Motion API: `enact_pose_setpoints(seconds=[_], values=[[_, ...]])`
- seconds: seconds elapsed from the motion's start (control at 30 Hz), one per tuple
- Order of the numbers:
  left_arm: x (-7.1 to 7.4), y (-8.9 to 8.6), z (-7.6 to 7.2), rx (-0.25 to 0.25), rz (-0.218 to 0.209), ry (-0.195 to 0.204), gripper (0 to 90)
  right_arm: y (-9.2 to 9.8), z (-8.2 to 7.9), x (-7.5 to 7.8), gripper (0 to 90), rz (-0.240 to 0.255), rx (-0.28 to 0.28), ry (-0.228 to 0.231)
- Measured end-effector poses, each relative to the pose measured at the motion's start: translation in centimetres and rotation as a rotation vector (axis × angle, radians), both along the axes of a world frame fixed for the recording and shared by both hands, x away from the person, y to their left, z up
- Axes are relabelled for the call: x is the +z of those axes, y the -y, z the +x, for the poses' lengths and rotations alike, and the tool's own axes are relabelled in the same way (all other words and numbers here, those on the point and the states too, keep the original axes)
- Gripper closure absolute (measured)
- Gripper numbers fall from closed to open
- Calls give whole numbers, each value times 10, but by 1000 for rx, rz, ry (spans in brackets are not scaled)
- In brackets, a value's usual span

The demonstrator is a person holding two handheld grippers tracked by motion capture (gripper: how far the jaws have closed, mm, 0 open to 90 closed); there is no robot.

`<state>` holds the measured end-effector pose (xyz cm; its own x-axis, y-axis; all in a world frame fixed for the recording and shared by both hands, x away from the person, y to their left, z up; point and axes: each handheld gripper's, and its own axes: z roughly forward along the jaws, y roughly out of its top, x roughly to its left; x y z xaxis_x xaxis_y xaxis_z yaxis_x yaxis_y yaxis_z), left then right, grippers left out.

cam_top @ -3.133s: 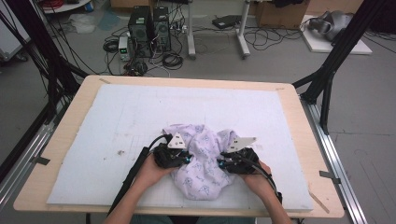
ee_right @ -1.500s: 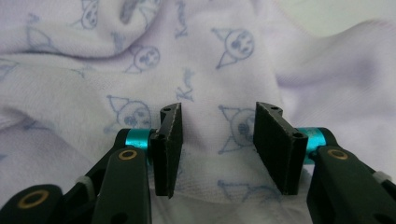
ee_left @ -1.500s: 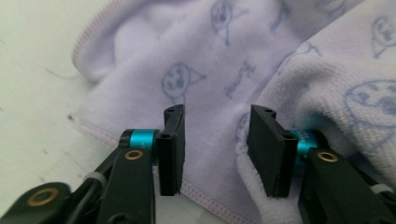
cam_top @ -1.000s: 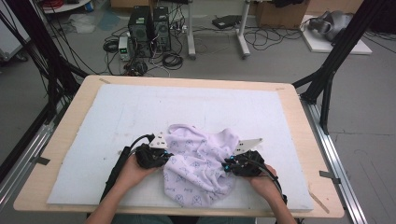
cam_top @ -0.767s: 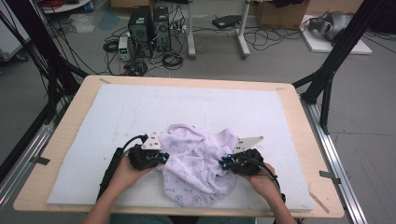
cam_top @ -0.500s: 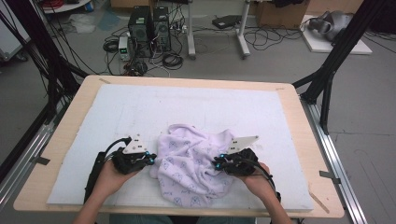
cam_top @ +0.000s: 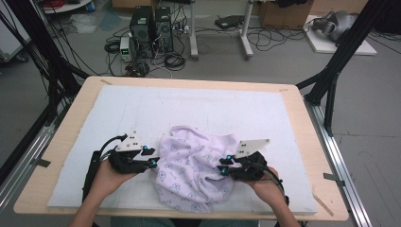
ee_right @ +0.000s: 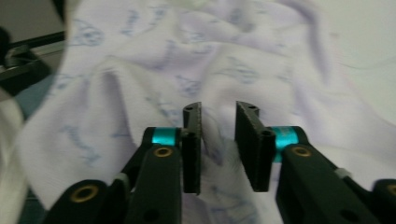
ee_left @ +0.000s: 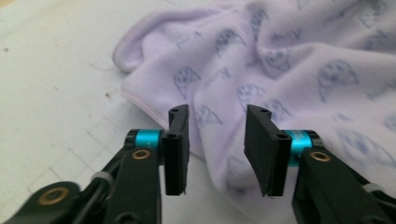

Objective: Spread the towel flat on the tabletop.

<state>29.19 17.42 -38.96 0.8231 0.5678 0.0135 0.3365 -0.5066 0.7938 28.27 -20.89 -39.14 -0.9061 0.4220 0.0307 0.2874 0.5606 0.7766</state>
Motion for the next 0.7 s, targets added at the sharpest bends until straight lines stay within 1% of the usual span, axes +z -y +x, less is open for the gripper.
enact_pose_setpoints(seconds=[0.03,0.1,0.13,0.17,0.2,0.23,0.27,0.3,0.33,0.37,0.4,0.43,0.47,0.5,0.53,0.57,0.6,0.63,0.67,0.7], values=[[-1,4,5,3,-3,0,581,2,1,0,671,-7,-14,0],[-3,10,13,13,1,14,553,13,7,-1,624,-17,-61,0],[-5,13,16,19,10,17,541,21,12,-4,601,-24,-101,-13],[-6,16,20,26,9,11,541,21,12,-4,601,-24,-101,-13],[-8,19,25,27,2,6,542,28,14,-9,574,-43,-143,-23],[-9,20,28,32,6,1,539,30,15,-11,569,-53,-154,-29],[-11,22,32,47,11,1,539,30,15,-11,569,-53,-154,-29],[-13,24,37,73,11,-1,514,33,16,-14,556,-61,-165,-40],[-15,24,41,92,11,-2,477,35,18,-17,546,-81,-180,-39],[-17,25,45,110,9,-5,468,37,18,-21,542,-89,-191,-44],[-21,25,52,128,14,-18,450,40,20,-26,537,-97,-201,-64],[-21,25,52,128,14,-18,442,40,20,-30,538,-106,-205,-69],[-24,26,56,139,25,-33,440,39,21,-33,538,-126,-208,-74],[-26,27,58,144,35,-39,440,39,21,-33,538,-126,-208,-74],[-29,28,61,144,49,-47,455,37,23,-39,555,-163,-204,-75],[-32,29,62,143,55,-53,485,36,24,-41,572,-174,-200,-78],[-35,31,64,133,70,-63,485,36,24,-41,572,-174,-200,-78],[-41,35,65,97,109,-80,611,33,24,-43,645,-178,-193,-57],[-41,35,65,97,109,-80,656,32,24,-44,672,-176,-189,-53],[-44,38,64,82,128,-85,727,31,25,-44,703,-178,-179,-42]])
